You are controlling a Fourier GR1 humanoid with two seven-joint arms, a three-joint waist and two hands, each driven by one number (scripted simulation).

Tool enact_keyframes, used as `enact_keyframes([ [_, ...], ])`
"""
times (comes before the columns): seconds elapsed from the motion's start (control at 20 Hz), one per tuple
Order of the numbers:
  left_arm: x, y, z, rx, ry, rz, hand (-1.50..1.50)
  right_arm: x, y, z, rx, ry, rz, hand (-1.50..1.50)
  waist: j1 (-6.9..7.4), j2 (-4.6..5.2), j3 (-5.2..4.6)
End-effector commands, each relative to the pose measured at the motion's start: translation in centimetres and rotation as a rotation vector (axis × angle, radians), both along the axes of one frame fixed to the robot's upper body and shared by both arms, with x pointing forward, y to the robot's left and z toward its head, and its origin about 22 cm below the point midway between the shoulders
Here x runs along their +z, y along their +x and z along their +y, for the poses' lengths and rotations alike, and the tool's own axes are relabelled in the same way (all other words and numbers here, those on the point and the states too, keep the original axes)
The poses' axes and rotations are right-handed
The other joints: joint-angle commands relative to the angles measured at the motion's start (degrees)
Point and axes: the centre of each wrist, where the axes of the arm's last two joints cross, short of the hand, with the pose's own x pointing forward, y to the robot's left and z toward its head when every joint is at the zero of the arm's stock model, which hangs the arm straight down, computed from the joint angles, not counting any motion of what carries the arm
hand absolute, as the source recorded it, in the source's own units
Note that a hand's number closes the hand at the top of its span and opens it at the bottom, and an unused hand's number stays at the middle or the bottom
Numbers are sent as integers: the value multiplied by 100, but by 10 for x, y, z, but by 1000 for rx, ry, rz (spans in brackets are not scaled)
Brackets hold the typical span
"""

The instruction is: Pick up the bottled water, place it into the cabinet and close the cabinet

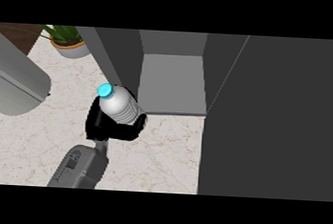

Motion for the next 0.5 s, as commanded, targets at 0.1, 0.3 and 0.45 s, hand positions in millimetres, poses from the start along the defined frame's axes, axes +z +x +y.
enact_keyframes([
  [0.1, 23, 15, -46, 28, 41, -19, 150, 29, -9, 31, 55, 25, -74, -150, -72, 18, -2],
  [0.3, 46, 38, -65, 94, 122, -7, 150, 32, -6, 20, 60, 35, -65, -150, -81, 30, -2],
  [0.45, 31, 37, -72, 115, 176, 42, 150, 31, -6, 7, 52, 53, -75, -150, -98, 25, -1],
])
